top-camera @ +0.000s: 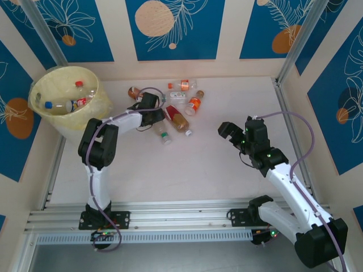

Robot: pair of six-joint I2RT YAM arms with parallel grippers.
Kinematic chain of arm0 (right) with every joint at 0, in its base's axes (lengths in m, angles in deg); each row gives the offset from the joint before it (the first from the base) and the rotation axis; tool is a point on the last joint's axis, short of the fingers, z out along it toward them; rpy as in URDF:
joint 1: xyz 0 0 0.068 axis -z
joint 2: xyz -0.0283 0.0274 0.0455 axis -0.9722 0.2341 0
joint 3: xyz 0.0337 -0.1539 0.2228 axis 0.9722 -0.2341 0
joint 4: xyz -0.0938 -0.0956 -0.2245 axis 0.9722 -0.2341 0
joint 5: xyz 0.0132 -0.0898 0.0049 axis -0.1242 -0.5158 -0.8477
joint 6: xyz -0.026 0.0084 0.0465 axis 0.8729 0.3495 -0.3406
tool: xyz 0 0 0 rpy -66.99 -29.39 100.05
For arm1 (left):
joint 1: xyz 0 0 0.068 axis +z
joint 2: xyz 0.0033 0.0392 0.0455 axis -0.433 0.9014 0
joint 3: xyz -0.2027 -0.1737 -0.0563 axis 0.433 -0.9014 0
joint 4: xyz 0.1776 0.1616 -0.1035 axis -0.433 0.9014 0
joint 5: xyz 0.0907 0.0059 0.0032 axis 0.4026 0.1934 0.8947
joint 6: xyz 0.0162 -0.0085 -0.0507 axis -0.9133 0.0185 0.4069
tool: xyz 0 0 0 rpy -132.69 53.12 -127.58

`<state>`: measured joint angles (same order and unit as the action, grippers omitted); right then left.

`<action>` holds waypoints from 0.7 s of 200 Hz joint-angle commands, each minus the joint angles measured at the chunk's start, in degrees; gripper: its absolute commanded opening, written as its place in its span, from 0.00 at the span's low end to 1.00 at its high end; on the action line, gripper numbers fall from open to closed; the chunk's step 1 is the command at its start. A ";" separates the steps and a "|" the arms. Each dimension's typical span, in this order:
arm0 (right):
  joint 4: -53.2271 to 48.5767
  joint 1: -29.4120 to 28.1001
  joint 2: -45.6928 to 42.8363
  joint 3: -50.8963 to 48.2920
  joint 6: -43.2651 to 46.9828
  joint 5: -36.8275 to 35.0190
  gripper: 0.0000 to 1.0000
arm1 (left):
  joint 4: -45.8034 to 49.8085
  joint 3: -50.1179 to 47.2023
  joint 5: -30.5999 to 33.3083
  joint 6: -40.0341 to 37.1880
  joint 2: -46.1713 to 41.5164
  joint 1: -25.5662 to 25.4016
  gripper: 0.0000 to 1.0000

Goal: Put the plastic bottles in the bin

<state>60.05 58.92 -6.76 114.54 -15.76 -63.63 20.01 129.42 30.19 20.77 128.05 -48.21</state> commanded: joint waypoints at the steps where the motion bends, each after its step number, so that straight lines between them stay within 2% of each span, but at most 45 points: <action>1: 0.97 0.28 -0.73 -0.77 -0.66 -0.14 0.99 | -5.23 -2.70 -2.39 -4.52 -4.81 0.18 0.38; 39: 5.21 0.23 -1.89 -2.03 1.45 3.63 0.99 | -9.22 -6.38 -3.53 -7.28 -8.95 0.22 0.31; 76: 11.58 0.06 -2.81 -3.15 4.73 12.10 0.99 | -9.59 -7.92 -5.10 -9.63 -12.53 0.18 0.21; 101: 13.90 -0.70 -2.72 -3.03 6.42 14.92 0.99 | -12.15 -10.11 -6.68 -10.84 -15.58 0.18 0.10; 115: 15.12 -1.31 -2.72 -2.98 7.27 15.99 0.99 | -12.02 -10.45 -7.71 -11.12 -17.28 0.19 0.00; 140: 17.17 -3.33 -2.50 -2.71 9.37 17.73 1.00 | -13.14 -11.56 -10.75 -11.87 -21.23 0.22 0.00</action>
<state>73.29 57.28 -8.68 112.03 -9.88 -49.97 10.20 118.99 23.67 11.00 111.94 -48.21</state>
